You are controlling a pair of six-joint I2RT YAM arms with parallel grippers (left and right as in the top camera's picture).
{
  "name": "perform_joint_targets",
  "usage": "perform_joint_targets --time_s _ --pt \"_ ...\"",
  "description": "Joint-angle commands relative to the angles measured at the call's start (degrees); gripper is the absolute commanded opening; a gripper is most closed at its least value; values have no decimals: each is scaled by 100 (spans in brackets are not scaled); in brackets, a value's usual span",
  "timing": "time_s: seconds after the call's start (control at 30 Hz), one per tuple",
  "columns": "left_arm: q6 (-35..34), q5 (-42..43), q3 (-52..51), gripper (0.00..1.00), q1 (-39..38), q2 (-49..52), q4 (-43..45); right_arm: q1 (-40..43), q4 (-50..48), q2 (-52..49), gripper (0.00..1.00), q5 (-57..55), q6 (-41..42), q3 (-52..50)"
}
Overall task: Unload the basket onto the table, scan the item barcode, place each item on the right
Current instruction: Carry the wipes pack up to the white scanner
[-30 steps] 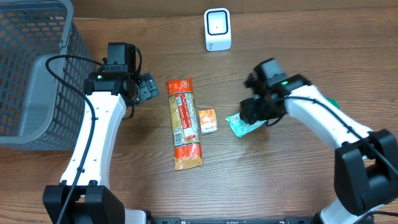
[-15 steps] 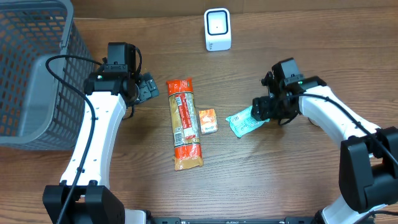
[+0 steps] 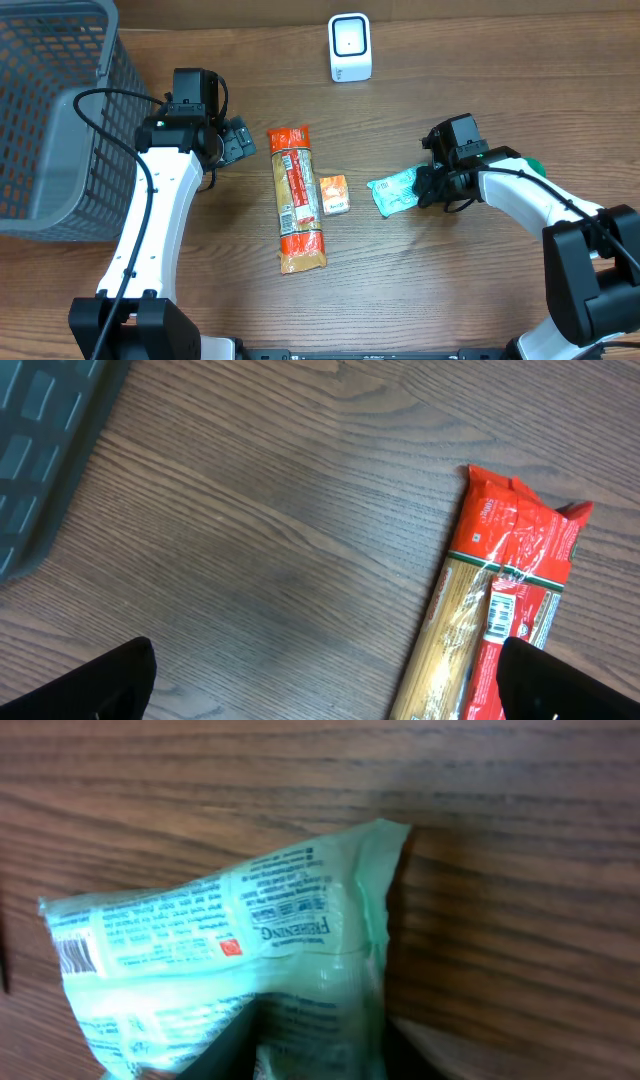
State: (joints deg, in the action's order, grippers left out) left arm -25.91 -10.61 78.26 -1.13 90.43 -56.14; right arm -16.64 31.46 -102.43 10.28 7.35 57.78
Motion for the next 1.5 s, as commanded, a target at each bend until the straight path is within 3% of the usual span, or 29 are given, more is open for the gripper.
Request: perform_joint_targets --time_s 0.0,0.13,0.53,0.93,1.13,1.47 --pt "63 -72 11 100 2 28 4 13 31 11 16 -256 7 -140" --pt "63 -72 11 100 2 28 4 28 140 22 4 -254 7 -9" --pt "63 -72 11 100 2 28 4 28 433 164 4 -103 -42 234" --pt "63 -72 11 100 2 28 4 22 542 1934 4 125 -295 308" --pt "63 -72 11 100 2 28 4 31 713 1980 4 898 -295 299" --pt "63 -72 11 100 2 28 4 11 833 1982 3 997 -634 411"
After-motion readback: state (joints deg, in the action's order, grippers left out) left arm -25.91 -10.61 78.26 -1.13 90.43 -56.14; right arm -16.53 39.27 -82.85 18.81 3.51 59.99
